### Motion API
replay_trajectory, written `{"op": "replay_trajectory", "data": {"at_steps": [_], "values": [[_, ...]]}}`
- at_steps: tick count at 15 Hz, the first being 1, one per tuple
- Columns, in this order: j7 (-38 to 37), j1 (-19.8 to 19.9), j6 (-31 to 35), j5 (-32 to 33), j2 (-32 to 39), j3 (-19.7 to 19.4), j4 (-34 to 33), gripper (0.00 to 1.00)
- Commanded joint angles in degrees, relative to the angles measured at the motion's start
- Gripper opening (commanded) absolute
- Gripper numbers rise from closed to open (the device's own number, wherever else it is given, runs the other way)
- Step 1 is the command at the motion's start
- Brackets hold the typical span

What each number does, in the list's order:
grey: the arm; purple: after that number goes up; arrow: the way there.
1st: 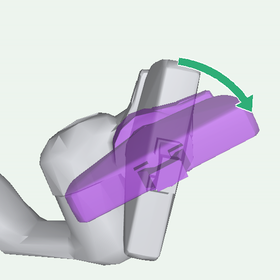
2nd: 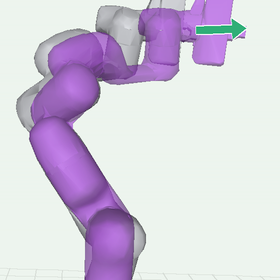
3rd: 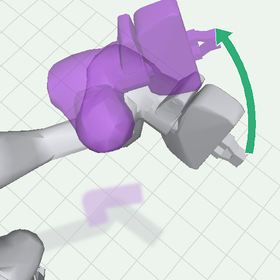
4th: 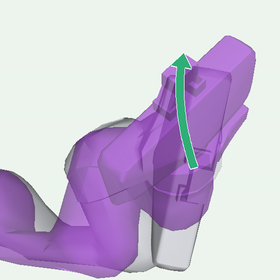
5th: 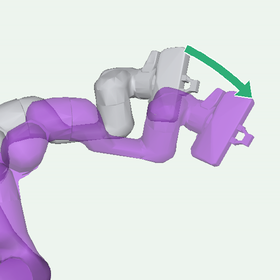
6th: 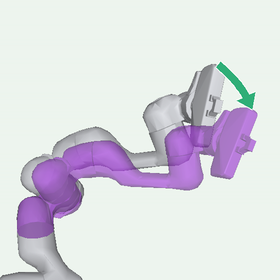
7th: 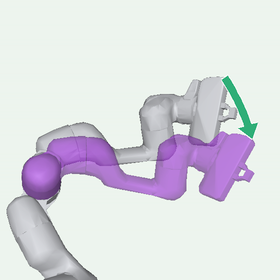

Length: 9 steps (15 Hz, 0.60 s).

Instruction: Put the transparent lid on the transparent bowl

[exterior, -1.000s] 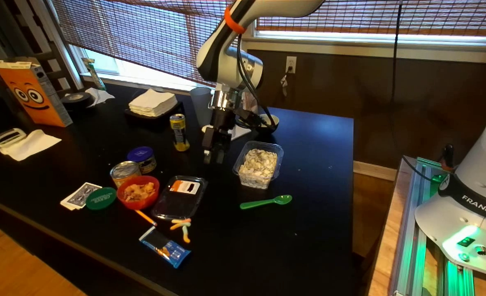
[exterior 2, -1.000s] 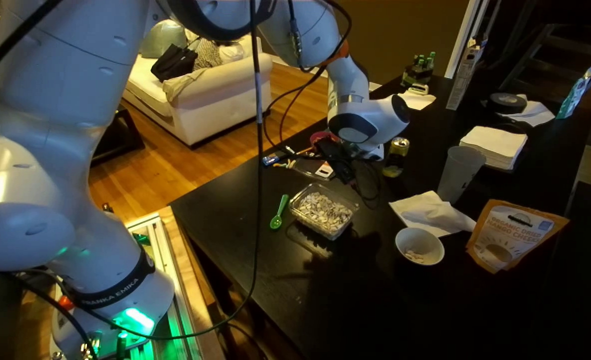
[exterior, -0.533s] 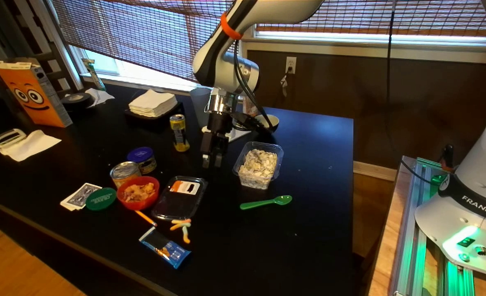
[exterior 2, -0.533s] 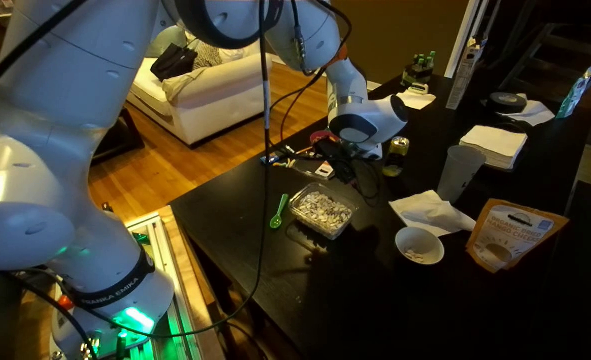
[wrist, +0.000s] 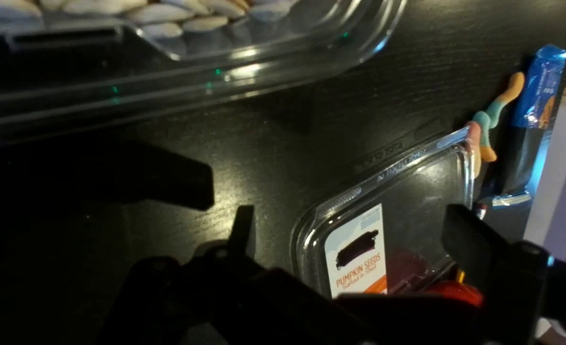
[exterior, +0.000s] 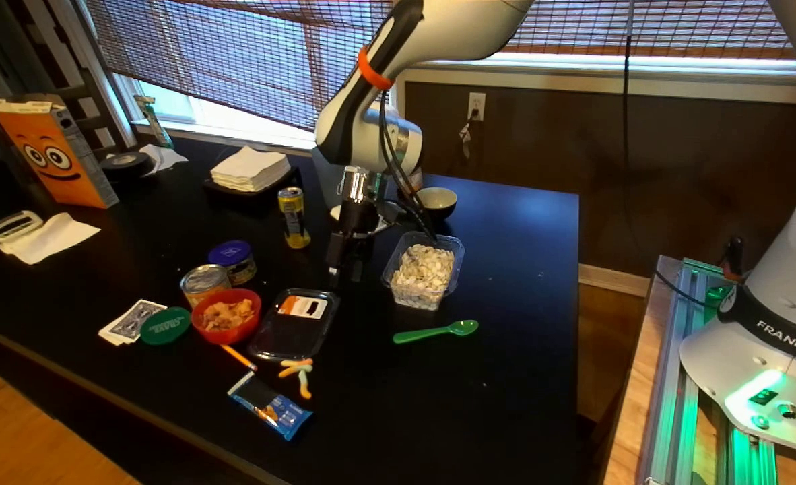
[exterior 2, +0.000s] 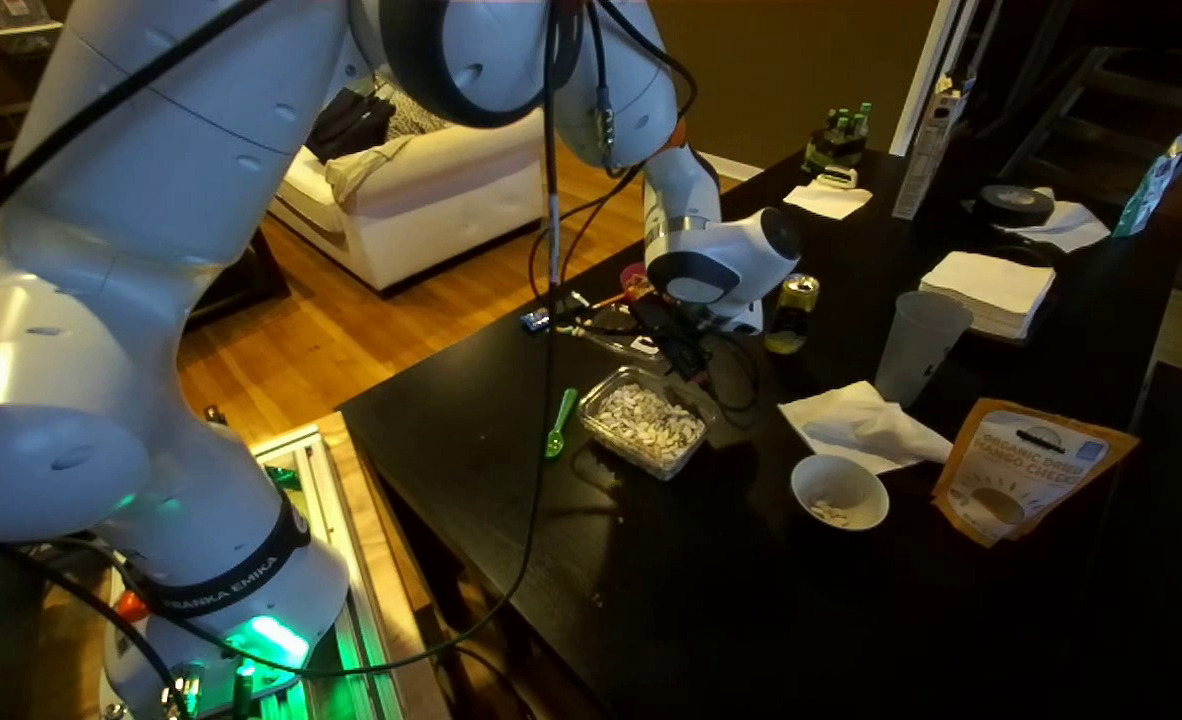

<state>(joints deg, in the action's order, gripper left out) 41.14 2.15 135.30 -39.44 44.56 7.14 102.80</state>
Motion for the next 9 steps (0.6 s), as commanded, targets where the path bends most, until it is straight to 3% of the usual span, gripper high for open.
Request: {"op": "replay_trajectory", "data": {"at_steps": [1, 9], "values": [[-3.7, 1.1, 0.3, 2.7, 3.5, 2.0, -2.6, 1.00], [-6.0, 2.7, -1.8, 4.8, 7.0, 5.2, -5.7, 1.00]]}}
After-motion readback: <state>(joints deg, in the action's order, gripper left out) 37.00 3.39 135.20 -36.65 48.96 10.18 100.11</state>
